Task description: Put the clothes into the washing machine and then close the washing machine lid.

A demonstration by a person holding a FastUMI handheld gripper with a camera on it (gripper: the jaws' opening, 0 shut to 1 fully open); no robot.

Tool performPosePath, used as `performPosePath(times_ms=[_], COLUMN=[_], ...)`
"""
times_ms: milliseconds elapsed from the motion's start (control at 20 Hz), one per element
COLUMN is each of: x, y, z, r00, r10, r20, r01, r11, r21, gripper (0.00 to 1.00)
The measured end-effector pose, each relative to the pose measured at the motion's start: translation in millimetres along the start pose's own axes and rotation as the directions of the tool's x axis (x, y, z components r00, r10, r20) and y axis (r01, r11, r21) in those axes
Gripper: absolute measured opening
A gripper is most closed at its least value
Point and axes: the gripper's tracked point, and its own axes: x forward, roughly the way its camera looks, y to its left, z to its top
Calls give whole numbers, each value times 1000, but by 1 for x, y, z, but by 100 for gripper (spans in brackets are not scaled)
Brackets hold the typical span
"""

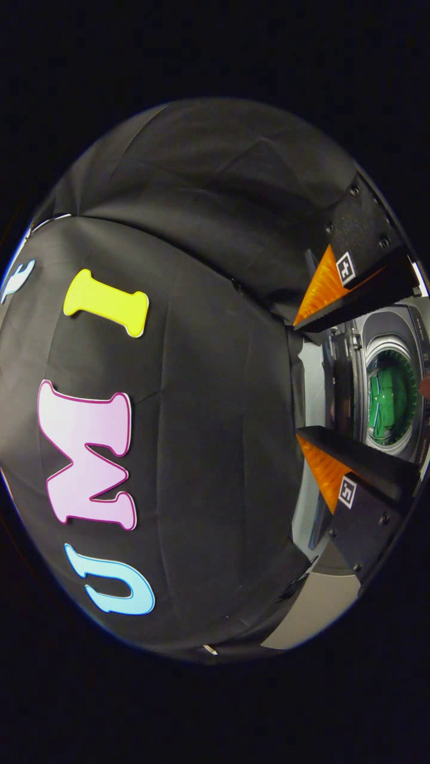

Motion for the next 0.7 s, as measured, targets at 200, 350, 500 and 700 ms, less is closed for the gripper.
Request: performPosePath(times_ms=[200, 350, 500, 700], x=[27, 34, 37, 32], y=[3, 3, 3, 1], z=[-7, -22, -25, -24], r00=[1000, 998, 998, 999], r10=[16, 28, 41, 50], r20=[-26, -61, -39, -4], r01=[-16, -27, -38, -50], r11=[1000, 999, 996, 996], r21=[-9, 17, 82, 70], gripper=[99, 99, 98, 99])
